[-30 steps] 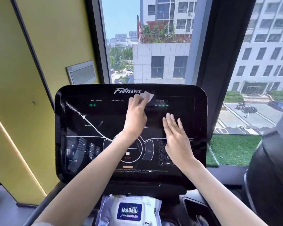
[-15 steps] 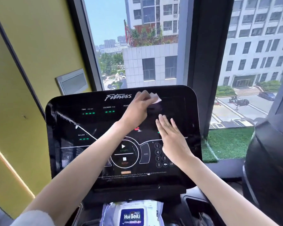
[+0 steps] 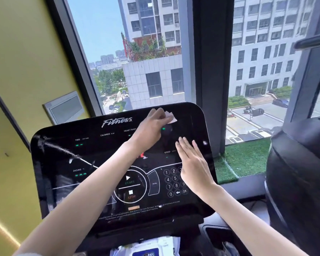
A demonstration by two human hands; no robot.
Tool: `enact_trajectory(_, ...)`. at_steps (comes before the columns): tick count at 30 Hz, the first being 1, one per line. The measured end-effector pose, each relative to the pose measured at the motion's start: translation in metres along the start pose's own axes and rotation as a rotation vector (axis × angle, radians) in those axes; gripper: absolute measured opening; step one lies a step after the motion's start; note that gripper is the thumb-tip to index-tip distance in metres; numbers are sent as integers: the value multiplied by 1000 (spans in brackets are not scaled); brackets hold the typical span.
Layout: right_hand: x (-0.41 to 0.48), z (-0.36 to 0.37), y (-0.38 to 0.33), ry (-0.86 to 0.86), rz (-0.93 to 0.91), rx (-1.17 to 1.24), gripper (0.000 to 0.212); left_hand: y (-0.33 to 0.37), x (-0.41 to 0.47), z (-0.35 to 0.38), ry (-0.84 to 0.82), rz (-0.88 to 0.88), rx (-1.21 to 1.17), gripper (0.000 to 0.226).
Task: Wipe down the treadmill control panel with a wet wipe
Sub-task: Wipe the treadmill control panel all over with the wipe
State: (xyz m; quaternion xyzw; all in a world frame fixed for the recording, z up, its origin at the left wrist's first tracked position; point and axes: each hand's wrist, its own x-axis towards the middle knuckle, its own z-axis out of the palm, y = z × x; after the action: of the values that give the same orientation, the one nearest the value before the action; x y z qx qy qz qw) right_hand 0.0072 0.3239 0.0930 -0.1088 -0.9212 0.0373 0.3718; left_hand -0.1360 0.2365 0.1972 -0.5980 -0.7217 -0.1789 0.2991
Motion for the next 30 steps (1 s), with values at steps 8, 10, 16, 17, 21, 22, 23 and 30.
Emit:
enact_trajectory(8,-7,-2,5,-30,-17,-20,82,39,38,20,-66,64,-27,60)
enact_trajectory(10,-15,-1,8,-36,4,-12,81,39,37,24,-68,74,-15,59)
enact_trajectory(16,-38,3,6,-31,24,26,78,31,6,18,-300,400,78,60)
enact_trajectory(17,-41,3,6,-30,20,23,77,24,9,15,-259,377,99,59)
enact_trajectory(21,-48,5,4,-25,47,27,75,28,2,18,-61,59,74,58)
enact_trajectory(22,-50,5,3,-29,51,29,75,37,-7,24,-113,136,98,58)
enact_trajectory(23,-52,6,3,-29,50,29,74,43,-18,30,-182,274,139,57)
enact_trajectory(30,-54,7,1,-26,75,41,76,20,-16,16,119,-159,19,53)
